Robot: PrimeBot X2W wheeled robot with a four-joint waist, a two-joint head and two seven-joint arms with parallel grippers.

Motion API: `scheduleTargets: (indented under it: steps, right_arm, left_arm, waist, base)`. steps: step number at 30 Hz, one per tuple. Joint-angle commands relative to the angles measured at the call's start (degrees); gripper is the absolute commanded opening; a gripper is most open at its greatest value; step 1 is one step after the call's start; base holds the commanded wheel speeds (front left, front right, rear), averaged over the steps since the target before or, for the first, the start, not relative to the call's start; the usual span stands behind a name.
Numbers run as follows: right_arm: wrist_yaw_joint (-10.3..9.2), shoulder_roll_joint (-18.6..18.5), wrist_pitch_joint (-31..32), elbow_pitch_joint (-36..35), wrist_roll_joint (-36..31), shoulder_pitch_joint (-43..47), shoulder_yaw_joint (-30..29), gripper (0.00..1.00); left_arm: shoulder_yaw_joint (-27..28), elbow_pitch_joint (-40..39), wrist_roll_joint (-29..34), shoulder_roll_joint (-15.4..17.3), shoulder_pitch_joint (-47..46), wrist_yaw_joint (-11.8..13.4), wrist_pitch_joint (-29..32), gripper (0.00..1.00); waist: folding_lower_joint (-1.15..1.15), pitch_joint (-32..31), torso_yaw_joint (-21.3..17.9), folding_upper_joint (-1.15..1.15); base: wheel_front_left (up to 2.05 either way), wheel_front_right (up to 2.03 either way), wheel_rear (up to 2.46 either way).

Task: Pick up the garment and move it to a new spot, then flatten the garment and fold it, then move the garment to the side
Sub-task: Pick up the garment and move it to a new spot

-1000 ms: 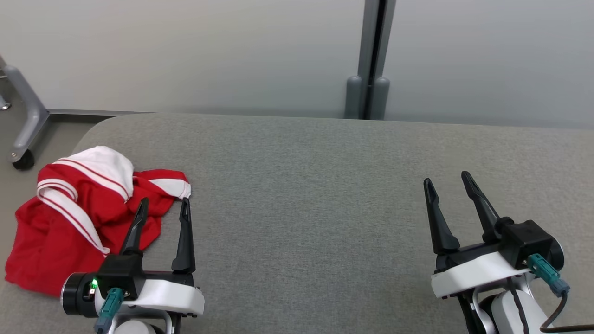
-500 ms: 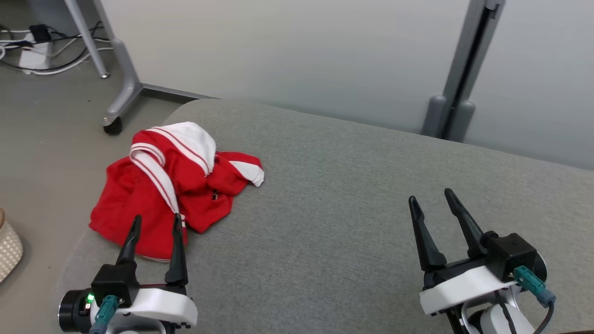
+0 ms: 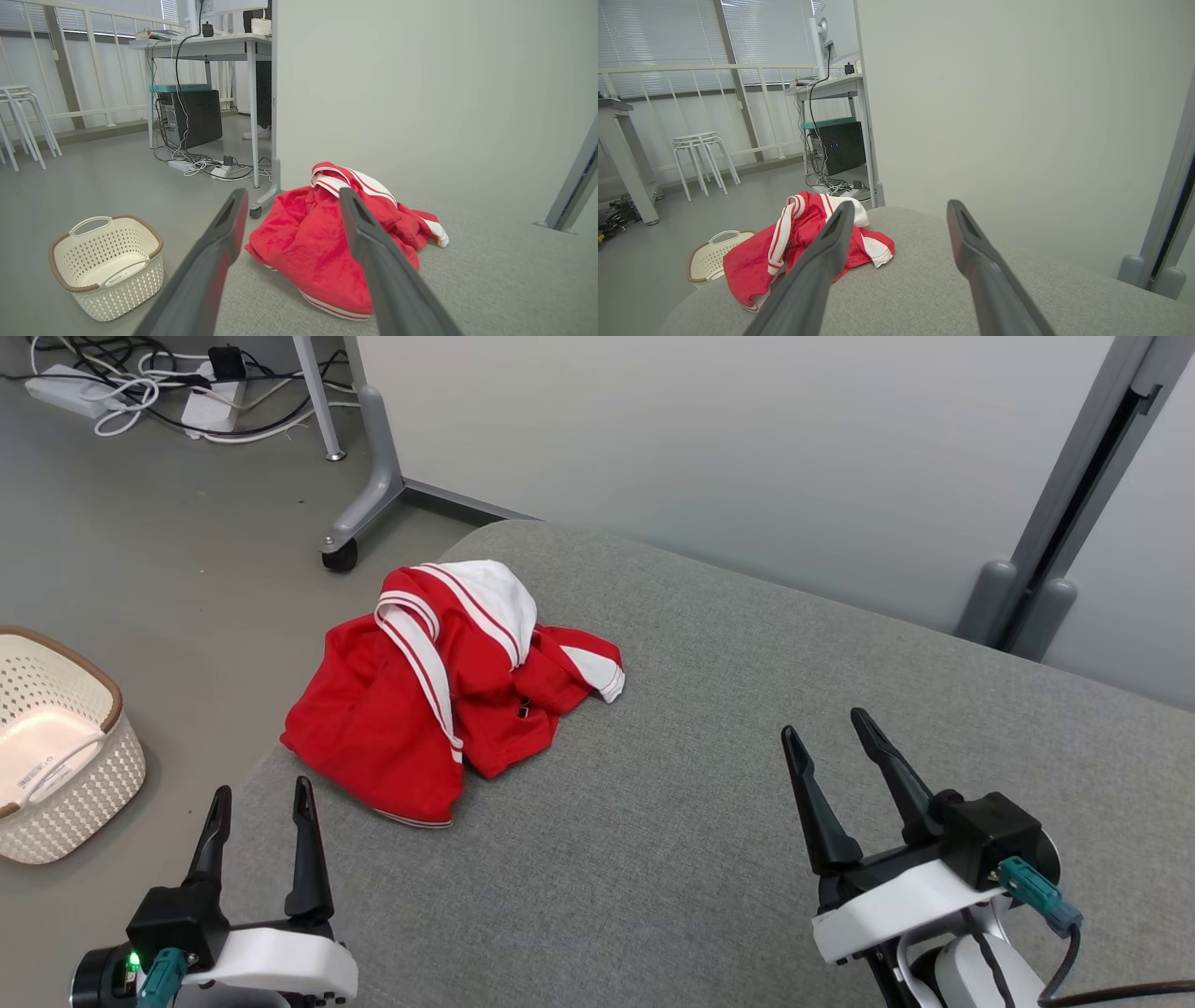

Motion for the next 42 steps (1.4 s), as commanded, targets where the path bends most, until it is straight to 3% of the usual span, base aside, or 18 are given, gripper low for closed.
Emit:
scheduleTargets:
  steps: [1,8,13,16,29,42]
  right_arm:
    - [0.1,-0.28,-0.28,0.13,0.5,-0.7,0.15,1.0]
    - [0.1,-0.26,-0.28,-0.28,0.85,-0.61,-0.33,1.0]
    - [0.1,-0.25,-0.28,-1.18,0.02,0.24,-2.02,1.0]
    - [0.1,-0.31,-0.28,-2.18,-0.82,0.32,-3.1,1.0]
    - [0.11,-1.9,-0.28,-3.87,-1.32,-5.37,-3.04,1.0]
    - [0.11,-2.63,-0.28,-4.75,-0.96,-9.2,-2.99,1.0]
  left_arm:
    - [0.37,-0.25,-0.59,0.22,0.76,-0.13,-0.12,1.0]
    - [0.46,0.47,-1.53,0.22,-0.44,-0.87,-0.12,1.0]
    - [0.25,3.49,-3.32,1.37,-4.99,-3.52,1.55,1.0]
    - [0.55,6.06,-5.9,3.94,-10.75,-6.29,8.42,1.0]
    - [2.14,18.22,-18.14,11.58,-27.19,-9.59,34.43,1.0]
    - [-0.41,28.49,-29.58,14.82,-33.75,-10.02,42.25,1.0]
  waist:
    - [0.0,0.17,0.12,0.0]
    - [0.0,0.3,0.09,0.0]
    - [0.0,1.48,-0.11,0.0]
    - [0.0,3.18,-0.97,0.0]
    - [0.0,12.95,-8.71,0.0]
    - [0.0,19.43,-14.22,0.0]
  base:
    - [0.0,0.0,0.0]
    - [0.0,0.0,0.0]
    - [0.0,0.0,0.0]
    - [0.0,0.0,0.0]
    - [0.0,0.0,0.0]
    - [0.0,0.0,0.0]
